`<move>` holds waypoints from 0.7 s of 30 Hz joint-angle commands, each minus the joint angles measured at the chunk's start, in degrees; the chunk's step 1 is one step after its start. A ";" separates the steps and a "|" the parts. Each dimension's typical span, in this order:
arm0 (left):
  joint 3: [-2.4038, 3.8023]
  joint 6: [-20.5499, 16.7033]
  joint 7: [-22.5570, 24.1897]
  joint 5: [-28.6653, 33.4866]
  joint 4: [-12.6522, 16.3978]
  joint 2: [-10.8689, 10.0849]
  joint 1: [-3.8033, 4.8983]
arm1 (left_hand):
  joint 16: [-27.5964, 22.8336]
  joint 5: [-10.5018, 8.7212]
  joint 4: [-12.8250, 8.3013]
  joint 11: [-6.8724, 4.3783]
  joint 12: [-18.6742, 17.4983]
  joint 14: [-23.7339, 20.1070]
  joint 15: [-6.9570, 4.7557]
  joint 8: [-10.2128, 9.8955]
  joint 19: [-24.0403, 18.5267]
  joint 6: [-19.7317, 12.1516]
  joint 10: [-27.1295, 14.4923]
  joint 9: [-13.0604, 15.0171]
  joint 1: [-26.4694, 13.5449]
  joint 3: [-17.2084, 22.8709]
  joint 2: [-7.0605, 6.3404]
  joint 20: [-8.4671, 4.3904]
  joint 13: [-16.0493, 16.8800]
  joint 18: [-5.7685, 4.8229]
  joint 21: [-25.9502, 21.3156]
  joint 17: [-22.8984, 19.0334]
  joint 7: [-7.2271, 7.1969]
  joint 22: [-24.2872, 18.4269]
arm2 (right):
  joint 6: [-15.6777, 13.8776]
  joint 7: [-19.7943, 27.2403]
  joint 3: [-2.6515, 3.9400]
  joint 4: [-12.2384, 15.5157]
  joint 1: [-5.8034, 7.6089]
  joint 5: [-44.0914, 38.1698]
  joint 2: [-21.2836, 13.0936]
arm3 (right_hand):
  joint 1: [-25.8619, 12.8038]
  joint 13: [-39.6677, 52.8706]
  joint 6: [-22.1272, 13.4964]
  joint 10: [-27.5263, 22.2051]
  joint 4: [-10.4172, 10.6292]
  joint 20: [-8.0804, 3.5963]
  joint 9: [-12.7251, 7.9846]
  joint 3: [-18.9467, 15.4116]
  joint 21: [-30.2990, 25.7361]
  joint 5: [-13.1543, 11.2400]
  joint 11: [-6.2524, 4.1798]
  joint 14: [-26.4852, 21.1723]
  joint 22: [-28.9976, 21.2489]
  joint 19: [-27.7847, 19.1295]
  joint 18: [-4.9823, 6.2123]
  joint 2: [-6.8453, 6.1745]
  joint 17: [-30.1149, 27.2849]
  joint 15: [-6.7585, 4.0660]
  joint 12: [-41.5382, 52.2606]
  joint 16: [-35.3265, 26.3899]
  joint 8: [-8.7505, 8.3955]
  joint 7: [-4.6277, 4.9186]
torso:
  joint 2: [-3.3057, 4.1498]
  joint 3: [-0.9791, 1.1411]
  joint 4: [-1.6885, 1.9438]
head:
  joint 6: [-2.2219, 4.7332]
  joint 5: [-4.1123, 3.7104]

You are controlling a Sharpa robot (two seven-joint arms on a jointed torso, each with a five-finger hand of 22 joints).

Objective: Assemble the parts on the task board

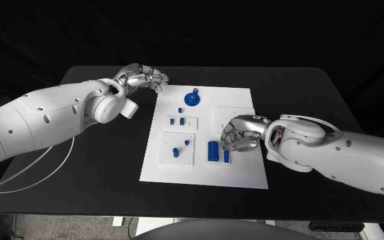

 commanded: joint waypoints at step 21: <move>-0.01 1.01 0.31 -0.12 -0.03 0.21 0.04 | -0.42 -0.22 0.31 -0.18 0.32 0.32 0.10 0.30 0.38 -0.57 -0.30 -0.15 0.00 -0.01 0.12 -0.01 0.09 1.15 -0.32 0.14 0.59 0.10 | -6.16 4.10 -0.07 -1.02 -0.19 9.68 -0.21 | -1.99 -0.12 -3.03 -0.63 4.15 -0.18 -0.63 1.74 -0.44 -0.22 0.57 -0.22 0.58 -0.01 0.74 -4.67 -0.05 0.37 -0.34 -0.27 -1.41 1.00 | 0.00 0.02 0.01 | 0.00 -0.14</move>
